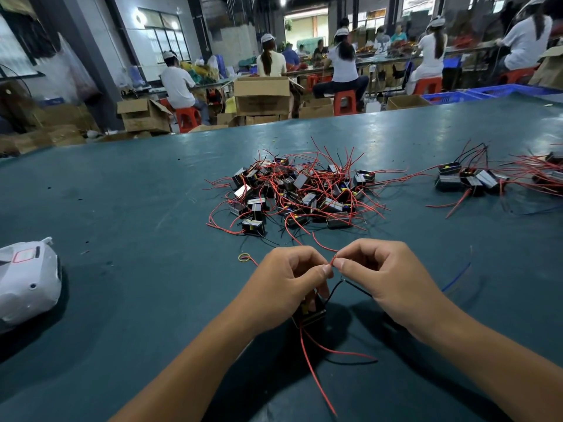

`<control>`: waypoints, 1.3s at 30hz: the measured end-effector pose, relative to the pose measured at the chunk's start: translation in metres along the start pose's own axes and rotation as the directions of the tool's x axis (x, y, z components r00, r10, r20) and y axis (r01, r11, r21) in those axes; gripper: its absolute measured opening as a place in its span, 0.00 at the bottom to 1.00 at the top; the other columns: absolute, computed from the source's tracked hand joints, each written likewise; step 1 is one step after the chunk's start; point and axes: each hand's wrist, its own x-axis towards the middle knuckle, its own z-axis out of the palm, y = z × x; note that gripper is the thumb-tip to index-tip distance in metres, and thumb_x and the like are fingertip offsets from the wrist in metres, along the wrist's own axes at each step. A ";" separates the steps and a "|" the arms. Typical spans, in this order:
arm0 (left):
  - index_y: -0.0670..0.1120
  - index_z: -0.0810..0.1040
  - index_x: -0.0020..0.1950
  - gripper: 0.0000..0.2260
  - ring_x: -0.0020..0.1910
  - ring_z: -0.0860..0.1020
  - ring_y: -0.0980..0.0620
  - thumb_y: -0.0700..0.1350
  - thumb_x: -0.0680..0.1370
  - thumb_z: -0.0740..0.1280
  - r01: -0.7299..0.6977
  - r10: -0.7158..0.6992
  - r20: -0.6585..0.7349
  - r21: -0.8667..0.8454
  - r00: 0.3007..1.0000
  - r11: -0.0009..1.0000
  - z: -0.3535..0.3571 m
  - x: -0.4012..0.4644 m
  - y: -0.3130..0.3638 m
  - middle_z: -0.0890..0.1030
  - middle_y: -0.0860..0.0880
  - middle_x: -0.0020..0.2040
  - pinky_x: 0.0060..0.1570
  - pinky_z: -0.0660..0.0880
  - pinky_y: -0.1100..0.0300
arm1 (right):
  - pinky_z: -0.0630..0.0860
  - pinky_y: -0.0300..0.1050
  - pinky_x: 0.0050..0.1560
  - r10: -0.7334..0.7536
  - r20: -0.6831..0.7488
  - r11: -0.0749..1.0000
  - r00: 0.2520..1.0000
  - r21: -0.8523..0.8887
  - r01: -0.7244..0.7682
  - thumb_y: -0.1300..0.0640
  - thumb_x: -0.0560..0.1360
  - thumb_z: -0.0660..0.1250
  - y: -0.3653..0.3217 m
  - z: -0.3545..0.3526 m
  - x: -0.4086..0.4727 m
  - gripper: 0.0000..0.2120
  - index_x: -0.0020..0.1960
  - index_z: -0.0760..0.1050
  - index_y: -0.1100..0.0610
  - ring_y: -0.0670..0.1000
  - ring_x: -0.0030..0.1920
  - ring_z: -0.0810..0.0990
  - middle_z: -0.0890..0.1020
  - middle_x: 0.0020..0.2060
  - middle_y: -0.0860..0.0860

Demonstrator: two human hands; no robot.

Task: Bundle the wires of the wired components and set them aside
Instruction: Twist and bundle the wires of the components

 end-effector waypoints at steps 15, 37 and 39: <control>0.44 0.79 0.45 0.06 0.28 0.79 0.52 0.44 0.81 0.67 -0.048 0.047 0.005 0.049 0.999 0.998 0.003 -0.002 0.002 0.82 0.51 0.33 0.29 0.73 0.62 | 0.68 0.39 0.32 -0.004 -0.028 0.996 1.000 0.091 0.006 0.57 0.73 0.74 -0.001 0.002 -0.001 0.03 0.40 0.82 0.54 0.47 0.32 0.72 0.79 0.31 0.60; 0.49 0.79 0.44 0.06 0.28 0.80 0.55 0.43 0.81 0.67 -0.161 0.162 0.016 0.249 0.987 0.955 -0.006 -0.001 0.001 0.83 0.52 0.35 0.32 0.77 0.62 | 0.72 0.49 0.38 0.056 -0.065 0.998 0.996 0.036 -0.054 0.58 0.76 0.70 -0.002 0.002 0.002 0.09 0.38 0.82 0.57 0.52 0.33 0.75 0.83 0.35 0.62; 0.50 0.78 0.44 0.06 0.29 0.80 0.56 0.44 0.81 0.67 -0.166 0.167 0.019 0.250 0.986 0.954 -0.007 -0.001 0.000 0.83 0.53 0.35 0.33 0.77 0.64 | 0.71 0.49 0.38 0.067 -0.057 0.996 0.996 0.059 -0.064 0.56 0.76 0.71 -0.001 0.002 0.002 0.09 0.39 0.82 0.58 0.52 0.33 0.73 0.81 0.35 0.65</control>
